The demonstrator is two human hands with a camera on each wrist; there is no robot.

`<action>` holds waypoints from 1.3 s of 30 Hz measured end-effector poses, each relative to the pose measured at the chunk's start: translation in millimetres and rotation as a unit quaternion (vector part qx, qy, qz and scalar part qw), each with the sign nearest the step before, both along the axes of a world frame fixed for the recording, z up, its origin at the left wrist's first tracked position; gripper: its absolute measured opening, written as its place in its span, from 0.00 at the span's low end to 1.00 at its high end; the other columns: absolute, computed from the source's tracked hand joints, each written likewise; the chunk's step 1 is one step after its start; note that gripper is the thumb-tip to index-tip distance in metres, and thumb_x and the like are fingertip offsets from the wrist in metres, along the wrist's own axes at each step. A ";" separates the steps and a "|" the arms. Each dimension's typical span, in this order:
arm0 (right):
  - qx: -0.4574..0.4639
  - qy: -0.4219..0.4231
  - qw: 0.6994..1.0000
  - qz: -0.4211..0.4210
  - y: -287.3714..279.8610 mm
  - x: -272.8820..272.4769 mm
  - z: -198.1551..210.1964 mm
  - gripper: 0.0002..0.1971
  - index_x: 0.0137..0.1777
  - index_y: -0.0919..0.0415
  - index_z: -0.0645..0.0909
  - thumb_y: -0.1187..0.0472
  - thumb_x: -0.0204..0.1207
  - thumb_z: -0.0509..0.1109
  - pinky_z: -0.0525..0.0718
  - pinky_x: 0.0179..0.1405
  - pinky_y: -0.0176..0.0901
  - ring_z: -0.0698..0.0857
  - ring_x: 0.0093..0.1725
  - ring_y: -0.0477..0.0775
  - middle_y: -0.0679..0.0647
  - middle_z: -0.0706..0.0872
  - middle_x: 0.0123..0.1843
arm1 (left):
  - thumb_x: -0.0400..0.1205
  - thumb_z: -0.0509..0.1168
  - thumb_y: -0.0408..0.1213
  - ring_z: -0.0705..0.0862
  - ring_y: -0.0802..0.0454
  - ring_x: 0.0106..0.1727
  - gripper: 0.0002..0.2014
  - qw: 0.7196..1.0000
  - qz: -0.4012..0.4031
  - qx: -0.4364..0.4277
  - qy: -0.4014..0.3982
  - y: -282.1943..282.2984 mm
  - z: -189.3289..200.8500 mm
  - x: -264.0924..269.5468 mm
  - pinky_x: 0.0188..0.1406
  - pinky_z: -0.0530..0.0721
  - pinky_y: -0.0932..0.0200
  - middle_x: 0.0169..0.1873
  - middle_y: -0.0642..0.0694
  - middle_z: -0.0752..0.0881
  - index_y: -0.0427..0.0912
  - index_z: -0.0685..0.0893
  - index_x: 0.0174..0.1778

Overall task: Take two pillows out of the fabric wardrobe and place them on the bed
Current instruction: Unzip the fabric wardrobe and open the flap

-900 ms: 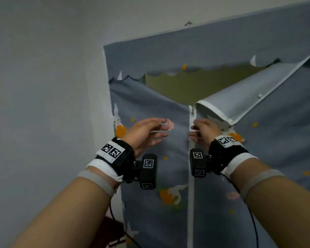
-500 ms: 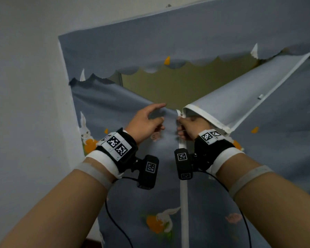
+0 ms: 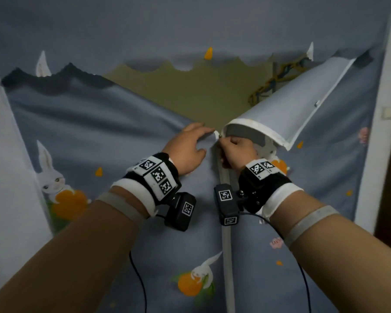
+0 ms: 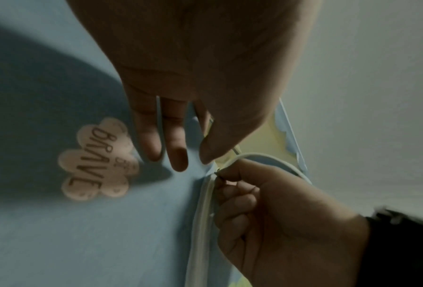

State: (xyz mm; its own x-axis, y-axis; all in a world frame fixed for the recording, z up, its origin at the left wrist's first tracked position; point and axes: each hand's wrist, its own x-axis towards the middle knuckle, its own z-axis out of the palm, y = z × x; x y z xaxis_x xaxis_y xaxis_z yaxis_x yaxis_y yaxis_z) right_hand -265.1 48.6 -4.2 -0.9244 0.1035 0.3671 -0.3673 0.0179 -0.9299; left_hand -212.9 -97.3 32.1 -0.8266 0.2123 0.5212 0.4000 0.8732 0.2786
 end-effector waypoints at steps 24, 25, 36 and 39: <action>-0.047 -0.013 0.998 0.050 1.2 36.2 -66.2 0.10 0.47 0.65 0.85 0.60 0.86 0.69 0.90 0.29 0.44 0.87 0.21 0.50 0.57 0.88 0.32 | 0.89 0.57 0.42 0.89 0.47 0.35 0.10 0.993 -0.043 0.080 0.081 13.5 -86.7 -16.3 0.41 0.90 0.43 0.38 0.51 0.89 0.51 0.83 0.52; -0.048 -0.021 0.997 0.048 0.5 33.6 -65.9 0.10 0.44 0.64 0.85 0.61 0.86 0.70 0.89 0.30 0.44 0.86 0.20 0.50 0.56 0.88 0.31 | 0.89 0.56 0.44 0.89 0.51 0.30 0.10 0.993 -0.046 0.081 0.073 12.0 -85.9 -16.4 0.38 0.91 0.44 0.33 0.53 0.88 0.53 0.83 0.51; -0.066 -0.157 0.984 0.057 2.4 25.2 -81.6 0.08 0.42 0.63 0.82 0.65 0.84 0.69 0.89 0.31 0.45 0.88 0.26 0.55 0.59 0.86 0.33 | 0.89 0.55 0.40 0.89 0.44 0.39 0.09 0.990 -0.045 0.098 0.093 5.5 -95.7 -36.9 0.45 0.89 0.40 0.49 0.47 0.86 0.49 0.82 0.50; -0.045 -0.225 0.971 0.065 3.4 25.7 -117.9 0.09 0.41 0.64 0.81 0.66 0.83 0.69 0.90 0.34 0.46 0.91 0.28 0.55 0.60 0.89 0.34 | 0.90 0.54 0.40 0.88 0.40 0.44 0.09 0.989 -0.007 0.106 0.107 1.6 -105.4 -35.5 0.47 0.89 0.40 0.54 0.45 0.86 0.46 0.80 0.53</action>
